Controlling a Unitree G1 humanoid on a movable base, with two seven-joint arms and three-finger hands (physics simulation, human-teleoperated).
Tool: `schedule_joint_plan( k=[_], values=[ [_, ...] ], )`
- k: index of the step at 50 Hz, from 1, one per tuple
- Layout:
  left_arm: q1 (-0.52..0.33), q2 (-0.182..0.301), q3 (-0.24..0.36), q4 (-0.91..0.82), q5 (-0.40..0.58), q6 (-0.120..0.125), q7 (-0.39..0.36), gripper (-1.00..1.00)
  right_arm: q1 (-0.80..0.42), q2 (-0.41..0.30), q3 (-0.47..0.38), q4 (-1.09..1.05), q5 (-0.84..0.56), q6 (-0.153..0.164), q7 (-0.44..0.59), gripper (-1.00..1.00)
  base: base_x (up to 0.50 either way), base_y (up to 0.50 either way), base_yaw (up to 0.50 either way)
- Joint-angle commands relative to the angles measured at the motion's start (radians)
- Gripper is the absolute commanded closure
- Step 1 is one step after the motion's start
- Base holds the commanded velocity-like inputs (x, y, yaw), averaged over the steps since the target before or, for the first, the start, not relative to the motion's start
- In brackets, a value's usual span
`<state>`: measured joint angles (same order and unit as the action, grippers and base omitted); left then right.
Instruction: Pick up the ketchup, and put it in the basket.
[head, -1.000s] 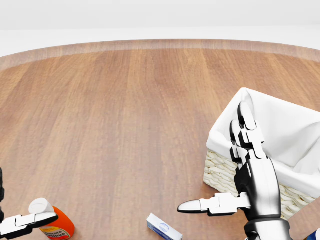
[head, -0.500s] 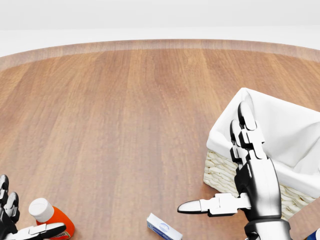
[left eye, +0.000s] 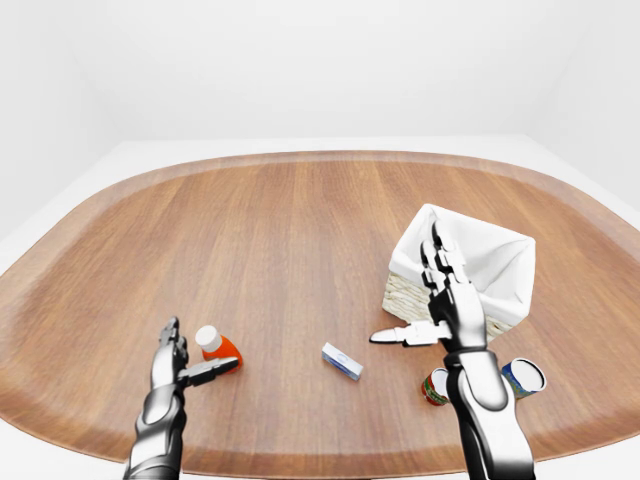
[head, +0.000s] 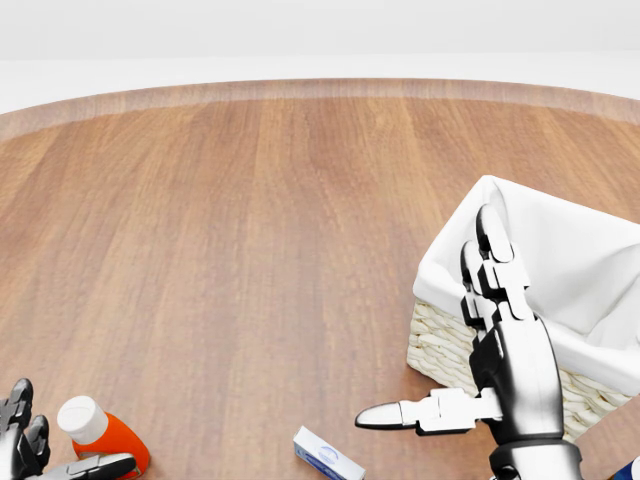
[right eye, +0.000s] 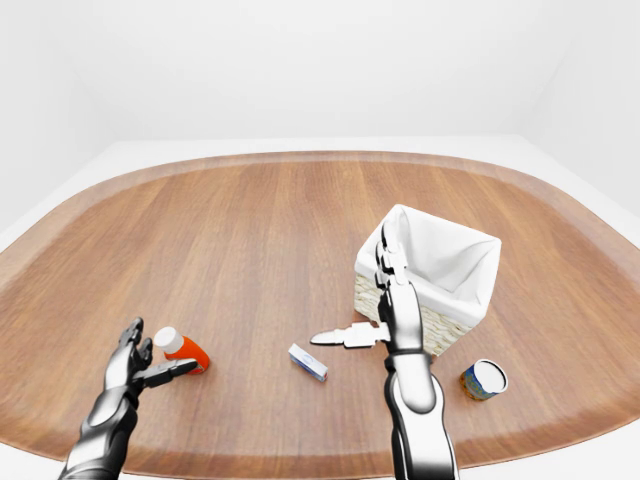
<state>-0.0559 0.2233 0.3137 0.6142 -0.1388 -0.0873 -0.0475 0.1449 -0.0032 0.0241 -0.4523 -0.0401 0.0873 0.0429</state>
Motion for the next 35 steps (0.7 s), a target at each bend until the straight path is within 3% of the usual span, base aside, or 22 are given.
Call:
schedule_joint_plan(
  k=[1, 10, 11, 12, 35],
  values=[
    [-0.067, 0.030, -0.028, 0.154, -0.013, 0.000, 0.013, -1.00, 0.005, 0.000, 0.001, -0.013, -0.003, 0.000, -0.001, -1.00, 0.00, 0.00, 0.00],
    [-0.072, 0.035, -0.045, 0.173, -0.026, 0.000, 0.014, -1.00, 0.006, 0.001, 0.005, -0.010, -0.007, 0.000, -0.004, -1.00, 0.00, 0.00, 0.00],
    [-0.071, 0.035, -0.045, 0.171, -0.027, 0.000, 0.013, -0.71, 0.006, 0.001, 0.005, -0.010, -0.008, 0.000, -0.004, -1.00, 0.00, 0.00, 0.00],
    [-0.066, 0.033, -0.045, 0.165, -0.030, 0.000, 0.009, 1.00, 0.005, 0.001, 0.006, -0.008, -0.008, 0.000, -0.004, -1.00, 0.00, 0.00, 0.00],
    [-0.057, 0.024, -0.057, 0.153, -0.004, 0.000, 0.015, 0.94, 0.005, 0.000, 0.005, -0.001, -0.008, 0.000, -0.001, -1.00, 0.00, 0.00, 0.00]
  ],
)
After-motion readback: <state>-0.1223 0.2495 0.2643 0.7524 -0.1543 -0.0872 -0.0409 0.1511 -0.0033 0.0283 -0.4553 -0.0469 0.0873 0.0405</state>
